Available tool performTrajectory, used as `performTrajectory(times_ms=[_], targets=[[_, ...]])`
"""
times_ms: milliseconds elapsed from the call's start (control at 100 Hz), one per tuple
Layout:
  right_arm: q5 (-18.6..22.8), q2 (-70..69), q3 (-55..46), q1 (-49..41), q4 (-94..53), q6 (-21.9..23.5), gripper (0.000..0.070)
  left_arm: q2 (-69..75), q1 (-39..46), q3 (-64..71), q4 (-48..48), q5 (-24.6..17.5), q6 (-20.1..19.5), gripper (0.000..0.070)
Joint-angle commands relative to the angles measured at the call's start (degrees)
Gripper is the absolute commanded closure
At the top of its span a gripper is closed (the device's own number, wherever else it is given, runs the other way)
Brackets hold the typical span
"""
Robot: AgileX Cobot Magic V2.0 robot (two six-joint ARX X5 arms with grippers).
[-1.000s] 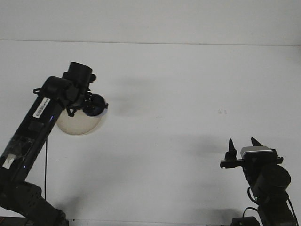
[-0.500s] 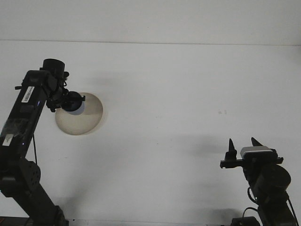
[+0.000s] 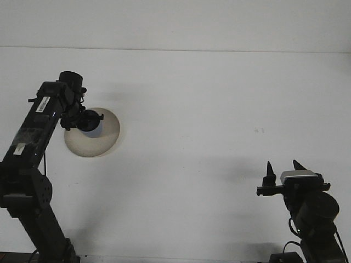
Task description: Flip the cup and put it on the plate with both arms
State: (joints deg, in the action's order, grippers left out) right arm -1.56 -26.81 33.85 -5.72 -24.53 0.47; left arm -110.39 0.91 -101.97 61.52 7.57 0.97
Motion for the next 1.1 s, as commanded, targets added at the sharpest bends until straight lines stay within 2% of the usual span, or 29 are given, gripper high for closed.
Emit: performTrajectory(times_ms=[0,210,340,590,900,1090], targets=[[0.07,-0.13,0.63,-0.15,0.50,1.03,0.0206,-1.77,0.22,-0.98,0.02,0.11,-0.28,0.0688],[0.07,-0.13,0.63,-0.15,0.50,1.03,0.0206,-1.77,0.63,-0.98,-0.13,0.00,-0.31,0.0664],[0.07,-0.13,0.63,-0.15,0.50,1.03,0.0206,-1.77,0.74,-0.98,-0.20,-0.09,-0.28,0.0515],[0.07,-0.13,0.63,-0.15,0.48,1.01,0.0206,-1.66,0.74,-1.86,-0.13,-0.13,-0.28,0.0349],[0.07,-0.13,0.63,-0.15,0.48,1.01,0.0206,5.38,0.74,-4.70,0.11,-0.13,-0.22,0.0346],[0.04,-0.13,0.63,-0.15,0.48,1.01,0.0206,12.96,0.74,-4.33,0.92,-0.13,1.31,0.0347]])
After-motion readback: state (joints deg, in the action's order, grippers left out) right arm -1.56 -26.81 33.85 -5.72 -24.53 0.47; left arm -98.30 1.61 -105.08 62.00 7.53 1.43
